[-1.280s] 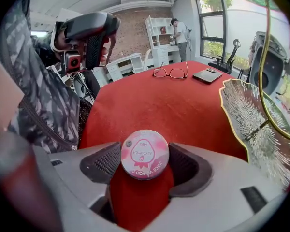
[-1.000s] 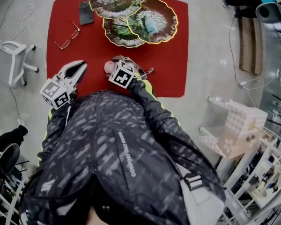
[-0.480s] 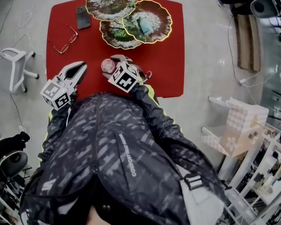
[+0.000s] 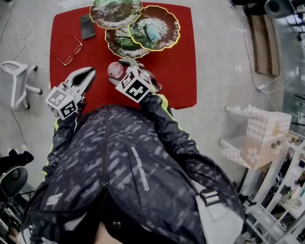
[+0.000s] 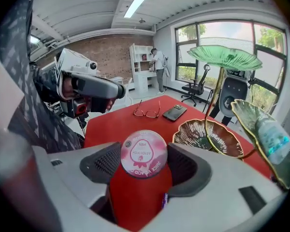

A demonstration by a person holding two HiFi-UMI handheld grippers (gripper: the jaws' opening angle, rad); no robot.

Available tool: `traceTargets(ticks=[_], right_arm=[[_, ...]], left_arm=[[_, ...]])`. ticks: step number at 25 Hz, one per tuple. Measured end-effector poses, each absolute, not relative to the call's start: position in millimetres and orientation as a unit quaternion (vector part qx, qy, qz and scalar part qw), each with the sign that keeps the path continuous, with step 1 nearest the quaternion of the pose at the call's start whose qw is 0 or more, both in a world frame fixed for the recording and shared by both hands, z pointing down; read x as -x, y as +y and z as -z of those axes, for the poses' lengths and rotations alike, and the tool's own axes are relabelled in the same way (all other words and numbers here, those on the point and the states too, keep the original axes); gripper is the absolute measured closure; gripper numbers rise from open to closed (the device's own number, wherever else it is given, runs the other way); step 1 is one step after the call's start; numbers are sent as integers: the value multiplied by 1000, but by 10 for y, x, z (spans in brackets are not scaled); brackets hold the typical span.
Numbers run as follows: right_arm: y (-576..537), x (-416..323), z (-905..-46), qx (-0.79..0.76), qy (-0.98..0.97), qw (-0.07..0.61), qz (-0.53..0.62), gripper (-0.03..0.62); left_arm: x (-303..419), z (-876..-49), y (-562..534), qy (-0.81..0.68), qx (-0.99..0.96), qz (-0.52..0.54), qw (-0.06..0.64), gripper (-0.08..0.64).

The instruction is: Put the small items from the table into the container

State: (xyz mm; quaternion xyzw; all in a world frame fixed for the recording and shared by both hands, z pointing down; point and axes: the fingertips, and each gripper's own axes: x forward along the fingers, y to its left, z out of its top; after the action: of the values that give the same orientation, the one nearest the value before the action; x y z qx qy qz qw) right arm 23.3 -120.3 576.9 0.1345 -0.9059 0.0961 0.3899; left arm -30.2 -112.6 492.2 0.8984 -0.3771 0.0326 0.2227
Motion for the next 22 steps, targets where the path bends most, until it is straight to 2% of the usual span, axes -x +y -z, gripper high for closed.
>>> traceTargets(ticks=[22], right_arm=[[-1529,-114,-4593,-163,-919,354,-55,291]], left_arm=[[249,-4742,-1235,-371,-904,-19,210,531]])
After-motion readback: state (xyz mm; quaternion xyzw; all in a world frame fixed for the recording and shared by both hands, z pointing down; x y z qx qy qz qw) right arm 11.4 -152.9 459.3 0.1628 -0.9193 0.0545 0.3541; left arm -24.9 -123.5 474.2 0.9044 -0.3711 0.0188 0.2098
